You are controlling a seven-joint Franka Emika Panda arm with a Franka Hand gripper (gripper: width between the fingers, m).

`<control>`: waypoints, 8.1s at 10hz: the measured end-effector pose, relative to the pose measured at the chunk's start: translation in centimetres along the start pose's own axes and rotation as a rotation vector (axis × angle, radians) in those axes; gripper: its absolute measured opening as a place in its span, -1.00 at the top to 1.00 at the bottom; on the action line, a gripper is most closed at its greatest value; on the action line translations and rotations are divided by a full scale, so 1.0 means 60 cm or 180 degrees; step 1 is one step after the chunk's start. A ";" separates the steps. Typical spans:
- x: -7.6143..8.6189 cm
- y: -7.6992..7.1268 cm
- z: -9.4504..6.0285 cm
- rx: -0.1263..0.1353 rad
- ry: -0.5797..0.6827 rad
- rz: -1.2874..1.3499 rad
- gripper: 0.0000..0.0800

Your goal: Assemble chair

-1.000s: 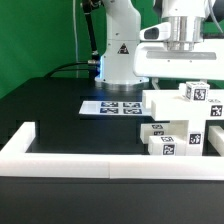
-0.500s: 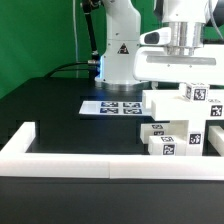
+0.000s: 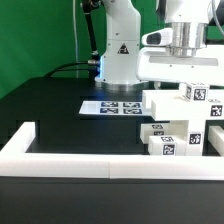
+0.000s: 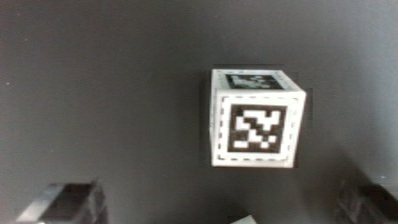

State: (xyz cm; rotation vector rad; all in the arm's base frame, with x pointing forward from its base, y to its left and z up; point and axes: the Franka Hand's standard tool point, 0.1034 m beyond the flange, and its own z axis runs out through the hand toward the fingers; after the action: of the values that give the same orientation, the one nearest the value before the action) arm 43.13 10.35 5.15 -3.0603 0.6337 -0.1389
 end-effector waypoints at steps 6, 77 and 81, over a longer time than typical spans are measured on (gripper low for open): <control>0.003 0.006 0.006 -0.0021 0.0005 0.0000 -0.62; 0.036 -0.005 -0.123 0.0213 -0.0054 -0.0386 0.28; 0.062 -0.005 -0.137 0.0209 0.0021 -0.0631 0.28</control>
Offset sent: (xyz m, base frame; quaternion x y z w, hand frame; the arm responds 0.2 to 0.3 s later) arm 0.0012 0.0042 -0.0065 -0.0040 -0.0096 0.0337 0.9994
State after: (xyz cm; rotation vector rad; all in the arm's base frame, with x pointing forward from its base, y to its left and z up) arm 45.90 9.22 13.65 -3.0533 0.3175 -0.1680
